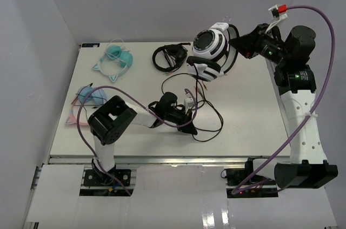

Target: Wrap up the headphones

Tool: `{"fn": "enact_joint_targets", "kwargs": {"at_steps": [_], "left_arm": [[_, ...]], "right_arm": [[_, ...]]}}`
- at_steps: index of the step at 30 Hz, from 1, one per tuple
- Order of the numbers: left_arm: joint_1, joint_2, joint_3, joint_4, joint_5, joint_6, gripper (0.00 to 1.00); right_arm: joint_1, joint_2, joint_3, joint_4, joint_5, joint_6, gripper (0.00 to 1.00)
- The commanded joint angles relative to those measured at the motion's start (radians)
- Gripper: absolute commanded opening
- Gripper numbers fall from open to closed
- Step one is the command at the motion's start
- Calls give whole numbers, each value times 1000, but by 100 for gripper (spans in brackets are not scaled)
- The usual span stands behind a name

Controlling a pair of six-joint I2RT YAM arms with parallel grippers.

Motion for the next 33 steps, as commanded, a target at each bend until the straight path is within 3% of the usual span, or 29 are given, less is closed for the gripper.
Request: {"fn": "enact_joint_targets", "kwargs": {"at_steps": [1,5,12,17,22,26,33], "left_arm": [[-22,-10,71,-41,23,7,0],[-50,-38,134,-135,9,42,0],[-77,-125,180,-232,-38,85,0],[-78,-110,240,-386,-81,163,0],[-84,-95,282,-437,-101,183,0],[-87,-108,331,-493,-127,214,0],[-96,-178,367,-541,-126,164,0]], "right_arm": [[-9,-22,-66,145,-33,172,8],[-7,-8,-131,210,-48,244,8],[2,-6,-190,215,-37,205,8],[32,-23,-213,253,-80,188,8],[73,-33,-213,249,-94,156,8],[97,-40,-189,132,-4,40,8],[129,-67,-203,68,206,-84,8]]}}
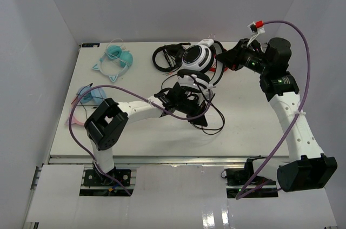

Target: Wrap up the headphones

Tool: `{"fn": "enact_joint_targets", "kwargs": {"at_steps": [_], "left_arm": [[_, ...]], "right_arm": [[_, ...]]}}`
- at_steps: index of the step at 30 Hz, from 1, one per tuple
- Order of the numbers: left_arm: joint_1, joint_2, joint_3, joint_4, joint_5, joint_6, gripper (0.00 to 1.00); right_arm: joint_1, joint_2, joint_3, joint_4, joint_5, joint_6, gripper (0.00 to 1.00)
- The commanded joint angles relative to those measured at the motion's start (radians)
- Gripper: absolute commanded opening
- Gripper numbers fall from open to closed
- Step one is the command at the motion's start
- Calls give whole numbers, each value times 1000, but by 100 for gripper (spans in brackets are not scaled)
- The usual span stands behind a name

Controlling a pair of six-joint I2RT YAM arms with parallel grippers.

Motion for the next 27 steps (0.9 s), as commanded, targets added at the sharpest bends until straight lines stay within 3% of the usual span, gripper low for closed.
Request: {"fn": "enact_joint_targets", "kwargs": {"at_steps": [1,18,27], "left_arm": [[-11,-114,20,-43,4,-30,0],[-11,-167,-127,-18,-40,-278,0],[39,-191,-163,-196,-39,-321,0]], "right_arm": [[22,-51,21,-13,181,-91,8],[49,-88,-3,98,632,-312,8],[57,-149,-97,209,817,-431,8]]}}
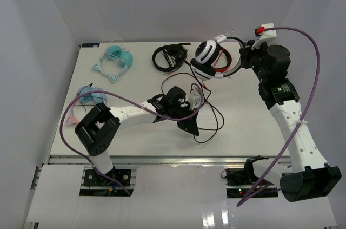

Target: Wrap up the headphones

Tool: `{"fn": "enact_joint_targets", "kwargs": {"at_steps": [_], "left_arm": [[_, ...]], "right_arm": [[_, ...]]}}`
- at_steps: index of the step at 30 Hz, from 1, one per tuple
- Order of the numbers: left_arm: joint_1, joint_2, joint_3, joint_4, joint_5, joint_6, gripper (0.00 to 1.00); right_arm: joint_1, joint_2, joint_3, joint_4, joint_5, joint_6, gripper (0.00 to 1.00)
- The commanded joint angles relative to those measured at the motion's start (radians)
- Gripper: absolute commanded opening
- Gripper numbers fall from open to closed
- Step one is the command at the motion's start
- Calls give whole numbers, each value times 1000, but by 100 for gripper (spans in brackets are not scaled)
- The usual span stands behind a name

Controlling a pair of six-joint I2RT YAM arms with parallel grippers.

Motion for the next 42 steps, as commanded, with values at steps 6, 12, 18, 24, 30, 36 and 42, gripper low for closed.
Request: {"fn": "enact_joint_targets", "kwargs": {"at_steps": [6,12,18,24,30,36,42], "left_arm": [[62,-142,28,-287,-74,-18,0],[64,-154,111,-484,-246,-26,0],[64,-139,138,-615,-350,1,0],[96,-140,71,-638,-404,52,0],[179,-96,72,-597,-377,109,0],[201,-47,164,-533,-239,118,0],[200,28,259,-469,-23,110,0]], "right_arm": [[19,-111,-121,249,252,-44,8],[38,-153,-277,299,358,13,8],[18,-186,-345,279,236,210,8],[-157,-164,-245,151,-92,441,8],[-276,-154,-212,166,-644,575,8],[-276,-165,-285,341,-951,672,8],[-199,-154,-336,477,-1112,649,8]]}}
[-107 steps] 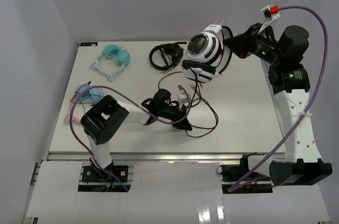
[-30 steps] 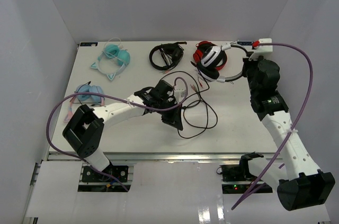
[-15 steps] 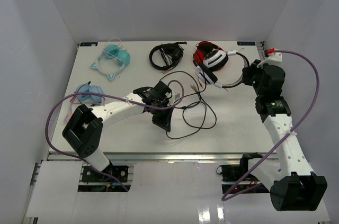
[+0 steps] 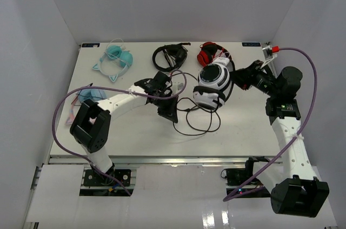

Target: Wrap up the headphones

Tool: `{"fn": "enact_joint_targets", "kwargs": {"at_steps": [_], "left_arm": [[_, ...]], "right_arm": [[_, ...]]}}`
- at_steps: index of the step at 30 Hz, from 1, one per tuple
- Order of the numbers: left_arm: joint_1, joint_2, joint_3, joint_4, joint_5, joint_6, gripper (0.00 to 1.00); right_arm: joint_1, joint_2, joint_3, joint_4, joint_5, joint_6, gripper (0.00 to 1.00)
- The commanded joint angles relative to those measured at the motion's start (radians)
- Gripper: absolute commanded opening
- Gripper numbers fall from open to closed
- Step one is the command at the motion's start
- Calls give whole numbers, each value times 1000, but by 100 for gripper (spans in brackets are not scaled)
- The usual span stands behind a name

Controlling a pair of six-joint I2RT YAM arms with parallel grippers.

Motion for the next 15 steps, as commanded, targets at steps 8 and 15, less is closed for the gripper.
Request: {"fn": "enact_joint_targets", "kwargs": {"at_steps": [8,15], "left_arm": [[28,169,245,20,249,59,0],[97,130,277,-49,298,119,0]], "right_arm": [[292,-9,170,-369,-236,-634,8],[480,-21,217,-721,133,-1129,8]]}}
